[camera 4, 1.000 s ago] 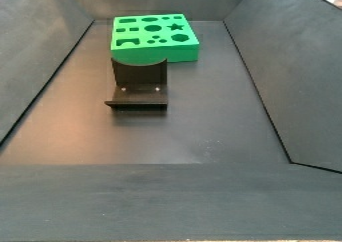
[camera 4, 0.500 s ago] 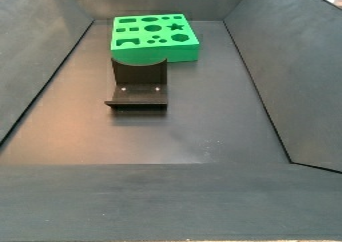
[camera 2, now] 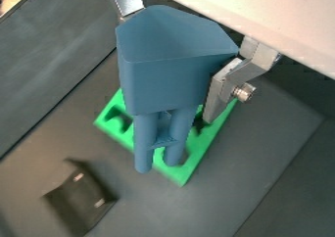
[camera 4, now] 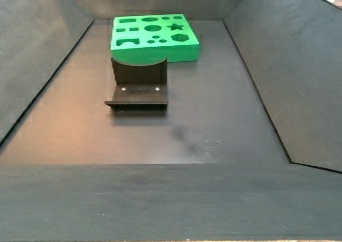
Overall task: Pick up the 3 prong object. Move up. Place the 3 prong object on the fixture. Regrasp the 3 prong object. Move to above the board. Insert the 3 prong object.
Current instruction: Move to above the board, then insert the 3 prong object.
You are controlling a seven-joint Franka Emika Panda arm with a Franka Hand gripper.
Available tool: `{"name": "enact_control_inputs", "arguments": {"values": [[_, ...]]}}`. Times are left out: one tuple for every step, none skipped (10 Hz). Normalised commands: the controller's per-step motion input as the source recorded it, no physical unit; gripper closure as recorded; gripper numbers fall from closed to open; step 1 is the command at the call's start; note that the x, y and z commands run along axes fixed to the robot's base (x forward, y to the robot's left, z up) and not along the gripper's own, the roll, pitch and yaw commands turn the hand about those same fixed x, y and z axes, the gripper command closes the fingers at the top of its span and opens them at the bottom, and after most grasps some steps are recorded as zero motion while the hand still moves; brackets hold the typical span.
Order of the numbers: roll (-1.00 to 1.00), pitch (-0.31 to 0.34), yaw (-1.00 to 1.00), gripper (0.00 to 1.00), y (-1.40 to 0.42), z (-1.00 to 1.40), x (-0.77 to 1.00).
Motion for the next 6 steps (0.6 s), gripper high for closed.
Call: {"name": "enact_control_inputs", "arguments": {"values": [[-1.0,-0.126,-0.04,1.0,-0.18,0.03,-0.23],[-0.99,-0.127,-0.05,1.0,-0.08,0.03,-0.14],[-0.75,-0.11,-0.03,1.0,-0.02,0.01,-0.1],[-0.52,-0.094,-0.02,1.0,0.0,0.0,-0.08],[-0.29,-0.064,-0.01,1.0,0.0,0.01,-0.06],[0.0,0.0,0.0,1.0,0.0,-0.02,0.01]]}}
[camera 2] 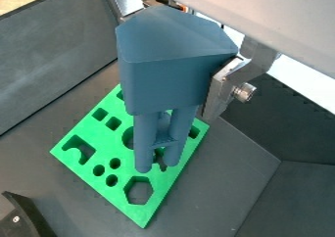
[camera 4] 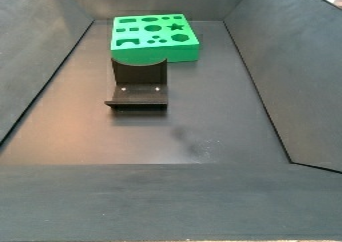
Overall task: Pick up the 3 prong object. Move up. Place the 3 prong object on the fixture. Regrasp the 3 prong object. Move to above the board. Insert the 3 prong object.
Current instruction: Insert the 3 prong object.
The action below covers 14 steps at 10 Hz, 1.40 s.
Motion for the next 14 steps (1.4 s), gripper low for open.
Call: {"name": "enact_control_inputs", "arguments": {"values": [[-0.07,0.009,-0.09,1.0,0.16,-0.05,0.2],[-0.12,0.059,-0.32,1.0,0.33,-0.07,0.42],[-0.14,0.084,-0.4,1.0,0.36,-0.08,0.51],[-0.14,0.06,-0.46,1.0,0.32,-0.08,0.51],[-0.13,0.051,-0.47,1.0,0.32,-0.11,0.5],[-0.12,0.003,-0.5,1.0,0.29,-0.17,0.44],[-0.1,0.0,-0.53,1.0,0.21,-0.2,0.41],[-0.1,0.0,-0.57,1.0,0.19,-0.21,0.39],[-0.1,0.0,-0.61,1.0,0.17,-0.18,0.33],[-0.09,0.0,-0.69,1.0,0.17,-0.18,0.33],[-0.08,0.0,-0.65,1.0,0.19,-0.21,0.39],[-0.06,-0.017,-0.73,1.0,0.15,-0.25,0.3],[-0.05,-0.037,-0.8,1.0,0.14,-0.3,0.23],[-0.03,-0.053,-0.83,1.0,0.12,-0.34,0.16]]}}
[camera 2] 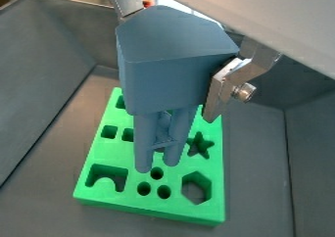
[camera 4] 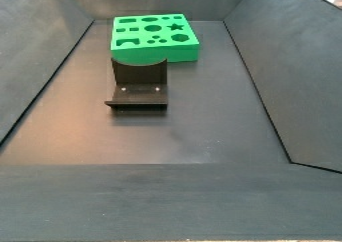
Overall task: Pick up the 3 prong object. Move up. Place the 3 prong object on the fixture. Regrasp the 3 prong object. Move to above the board. Insert the 3 prong object.
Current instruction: Insert the 3 prong object.
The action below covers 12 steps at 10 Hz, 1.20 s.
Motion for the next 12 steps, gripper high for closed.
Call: {"name": "enact_control_inputs", "arguments": {"values": [[-0.01,-0.066,-0.8,1.0,0.13,-0.37,0.09],[0.0,-0.094,-0.88,1.0,0.09,-0.39,0.0],[0.0,-0.111,-0.89,1.0,0.09,-0.4,0.0],[0.0,-0.124,-0.95,1.0,0.05,-0.43,0.0],[0.0,-0.113,-0.91,1.0,0.03,-0.42,-0.02],[0.02,-0.116,-0.94,1.0,0.0,-0.43,-0.04],[0.02,-0.083,-0.85,1.0,0.0,-0.36,-0.1],[0.0,0.0,0.0,1.0,0.0,0.0,0.0],[0.03,0.0,0.0,1.0,0.0,-0.1,0.0],[0.13,0.02,0.0,1.0,0.0,-0.23,0.0],[0.12,0.0,0.03,1.0,0.0,-0.33,0.01],[0.07,0.0,0.08,1.0,0.0,-0.33,0.07]]}}
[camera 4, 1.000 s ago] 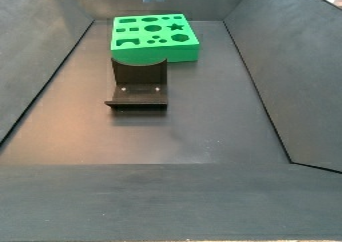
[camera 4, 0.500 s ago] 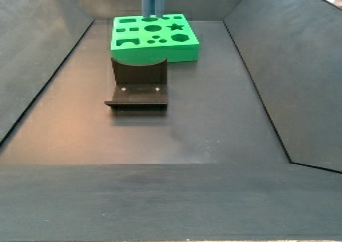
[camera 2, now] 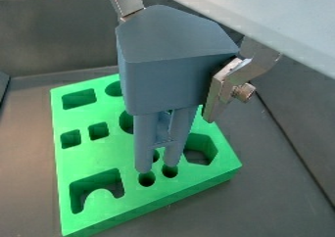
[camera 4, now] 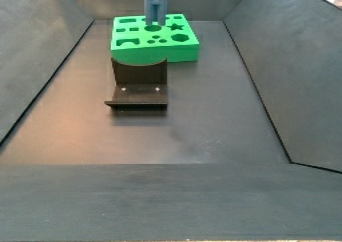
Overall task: Pick up the 3 prong object. Move up. Place the 3 prong object on the fixture. Regrasp the 3 prong object. Move to above the board. Insert the 3 prong object.
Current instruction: Insert the 3 prong object.
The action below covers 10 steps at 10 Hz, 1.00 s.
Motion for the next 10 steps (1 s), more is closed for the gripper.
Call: {"name": "enact_control_inputs", "arguments": {"values": [[0.0,-0.019,0.09,1.0,0.0,-0.21,0.12],[0.0,-0.02,0.07,1.0,0.0,-0.18,0.22],[0.01,0.0,0.03,1.0,0.0,-0.21,0.22],[0.04,0.0,0.01,1.0,0.02,-0.24,0.17],[0.05,0.0,0.02,1.0,0.01,-0.21,0.11],[0.05,0.0,0.04,1.0,0.0,-0.17,0.02],[0.11,0.0,0.29,1.0,0.0,-0.26,0.05],[0.1,0.0,0.29,1.0,0.0,-0.25,0.02],[0.01,0.0,0.18,1.0,0.0,-0.13,0.01],[0.0,0.0,0.05,1.0,0.0,-0.06,0.0]]}}
